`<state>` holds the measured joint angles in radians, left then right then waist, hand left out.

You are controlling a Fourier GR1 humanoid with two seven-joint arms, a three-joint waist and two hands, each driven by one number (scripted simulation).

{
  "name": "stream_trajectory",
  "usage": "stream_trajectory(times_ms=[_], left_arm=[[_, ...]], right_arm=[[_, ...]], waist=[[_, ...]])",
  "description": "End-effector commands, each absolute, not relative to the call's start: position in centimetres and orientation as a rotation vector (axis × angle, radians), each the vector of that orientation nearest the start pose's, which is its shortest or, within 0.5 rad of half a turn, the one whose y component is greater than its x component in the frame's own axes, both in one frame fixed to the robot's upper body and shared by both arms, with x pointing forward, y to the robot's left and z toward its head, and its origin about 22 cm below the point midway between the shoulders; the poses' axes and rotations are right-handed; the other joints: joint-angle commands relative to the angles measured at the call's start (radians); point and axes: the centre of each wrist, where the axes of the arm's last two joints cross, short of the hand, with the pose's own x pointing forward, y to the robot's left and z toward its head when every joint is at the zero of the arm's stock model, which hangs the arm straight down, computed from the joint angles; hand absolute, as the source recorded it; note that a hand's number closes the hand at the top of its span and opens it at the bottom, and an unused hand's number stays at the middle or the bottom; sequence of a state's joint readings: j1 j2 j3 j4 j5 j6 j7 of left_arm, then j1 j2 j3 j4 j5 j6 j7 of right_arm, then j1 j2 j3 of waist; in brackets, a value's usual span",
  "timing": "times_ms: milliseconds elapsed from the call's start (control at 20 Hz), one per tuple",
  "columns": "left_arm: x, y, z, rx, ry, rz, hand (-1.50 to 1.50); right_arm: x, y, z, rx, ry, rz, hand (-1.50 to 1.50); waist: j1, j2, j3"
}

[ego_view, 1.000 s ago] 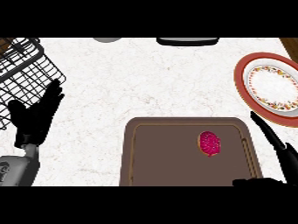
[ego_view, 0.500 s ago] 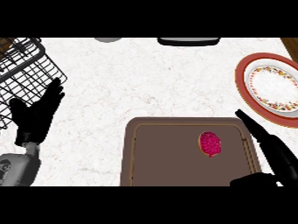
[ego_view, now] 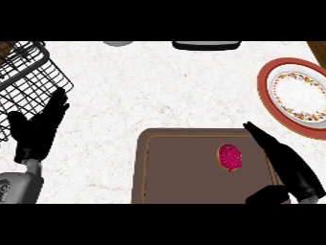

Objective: Pick the cupcake from the tray and place it in the plate

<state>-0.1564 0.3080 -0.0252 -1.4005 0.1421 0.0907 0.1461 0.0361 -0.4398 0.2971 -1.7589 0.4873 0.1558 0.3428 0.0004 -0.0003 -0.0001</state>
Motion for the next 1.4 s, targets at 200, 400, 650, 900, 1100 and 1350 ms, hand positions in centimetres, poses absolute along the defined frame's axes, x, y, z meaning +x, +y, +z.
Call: stream_trajectory(times_ms=[200,400,650,900,1100,1350], left_arm=[[28.5,29.7,1.3,0.173,-1.405,-0.073,0.00],[27.5,27.6,1.6,0.169,-1.408,-0.072,0.00],[27.9,29.0,2.3,0.184,-1.390,-0.078,0.00],[28.3,28.0,1.6,0.179,-1.416,-0.080,0.00],[28.0,26.3,2.8,0.150,-1.397,-0.071,0.00],[28.0,29.6,2.9,0.169,-1.399,-0.090,0.00]], right_arm=[[22.6,-22.0,2.6,-0.521,-1.146,0.988,-1.50],[26.7,-21.3,2.4,-0.534,-1.122,0.999,-1.50],[26.3,-22.8,1.0,-0.561,-1.097,1.036,-1.50],[27.8,-22.3,0.7,-0.504,-1.058,1.128,-1.50],[26.7,-19.9,0.7,-0.439,-1.121,1.202,1.50],[26.8,-20.3,-0.4,-0.461,-1.166,1.159,1.50]], waist=[[-0.002,0.000,0.000],[0.005,0.000,0.000],[0.001,0.000,0.000],[0.002,0.001,0.000],[0.003,0.000,0.000],[0.002,0.000,0.000]])
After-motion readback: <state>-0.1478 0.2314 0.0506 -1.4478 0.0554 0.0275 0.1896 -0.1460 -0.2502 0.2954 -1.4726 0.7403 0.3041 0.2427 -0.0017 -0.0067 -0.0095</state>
